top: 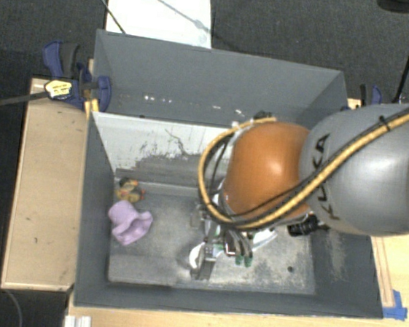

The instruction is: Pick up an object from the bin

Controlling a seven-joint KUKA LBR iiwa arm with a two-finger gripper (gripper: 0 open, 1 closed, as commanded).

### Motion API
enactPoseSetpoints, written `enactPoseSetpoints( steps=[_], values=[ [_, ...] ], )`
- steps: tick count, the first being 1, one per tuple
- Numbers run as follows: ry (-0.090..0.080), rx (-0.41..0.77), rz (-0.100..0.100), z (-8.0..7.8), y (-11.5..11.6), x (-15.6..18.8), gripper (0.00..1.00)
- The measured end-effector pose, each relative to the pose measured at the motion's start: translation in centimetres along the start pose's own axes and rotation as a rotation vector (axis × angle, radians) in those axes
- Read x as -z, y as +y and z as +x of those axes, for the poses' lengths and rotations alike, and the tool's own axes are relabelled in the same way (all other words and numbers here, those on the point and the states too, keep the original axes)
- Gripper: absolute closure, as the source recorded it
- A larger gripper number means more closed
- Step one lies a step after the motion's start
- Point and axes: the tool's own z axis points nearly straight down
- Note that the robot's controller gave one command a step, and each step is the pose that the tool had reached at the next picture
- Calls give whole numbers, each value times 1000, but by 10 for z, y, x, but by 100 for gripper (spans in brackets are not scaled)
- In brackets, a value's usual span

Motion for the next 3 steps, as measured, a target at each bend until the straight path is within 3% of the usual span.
enactPoseSetpoints(
  steps=[1,2,3],
  values=[
    [-8,-6,-2,-2,-1,4,0],
    [-11,125,-1,-23,-34,-49,0],
    [-10,260,0,-54,-50,-96,0]
  ],
)
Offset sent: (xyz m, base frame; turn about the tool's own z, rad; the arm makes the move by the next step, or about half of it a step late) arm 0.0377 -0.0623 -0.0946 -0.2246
